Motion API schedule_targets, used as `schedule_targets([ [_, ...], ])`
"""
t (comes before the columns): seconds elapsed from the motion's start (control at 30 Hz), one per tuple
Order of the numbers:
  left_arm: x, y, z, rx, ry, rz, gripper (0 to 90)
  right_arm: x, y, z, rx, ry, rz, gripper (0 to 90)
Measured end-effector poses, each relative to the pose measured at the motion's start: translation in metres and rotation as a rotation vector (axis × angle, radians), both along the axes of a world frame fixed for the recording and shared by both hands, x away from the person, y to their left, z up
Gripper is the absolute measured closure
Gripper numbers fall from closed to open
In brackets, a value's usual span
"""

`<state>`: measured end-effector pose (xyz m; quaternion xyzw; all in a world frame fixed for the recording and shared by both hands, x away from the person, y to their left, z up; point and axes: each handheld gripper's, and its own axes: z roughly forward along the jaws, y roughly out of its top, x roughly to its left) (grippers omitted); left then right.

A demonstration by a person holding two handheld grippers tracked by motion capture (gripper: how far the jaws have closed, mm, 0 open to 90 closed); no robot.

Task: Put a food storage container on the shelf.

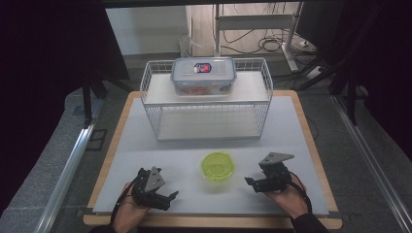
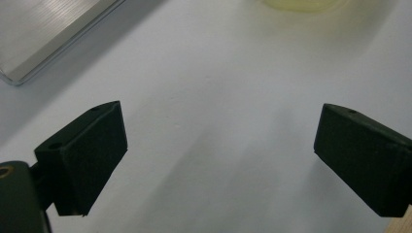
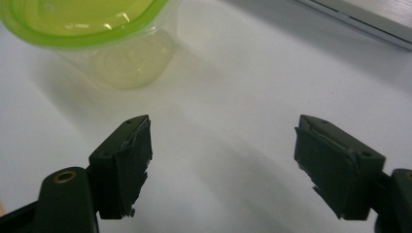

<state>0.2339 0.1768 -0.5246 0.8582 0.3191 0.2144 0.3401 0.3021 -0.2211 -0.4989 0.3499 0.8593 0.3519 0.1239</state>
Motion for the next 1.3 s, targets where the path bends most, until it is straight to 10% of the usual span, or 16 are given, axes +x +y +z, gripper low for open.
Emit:
schedule_targets([
  [0.13, 0.0, 0.0, 0.001, 0.002, -0.005, 0.003, 5.0, 0.003, -0.002, 0.003, 0.055, 0.083, -0.018, 27.2],
  [0.4, 0.0, -0.001, 0.001, 0.01, -0.007, 0.002, 5.1, 0.003, 0.001, 0.016, 0.127, 0.083, -0.03, 47.9],
  [0.77, 0.0, -0.001, 0.0, 0.015, -0.007, -0.001, 5.1, 0.012, 0.013, 0.023, 0.283, 0.153, -0.044, 53.1],
  [1.3, 0.0, -0.002, 0.0, 0.02, -0.003, -0.01, 5.2, 0.045, 0.032, -0.004, 0.492, 0.443, -0.11, 65.2],
])
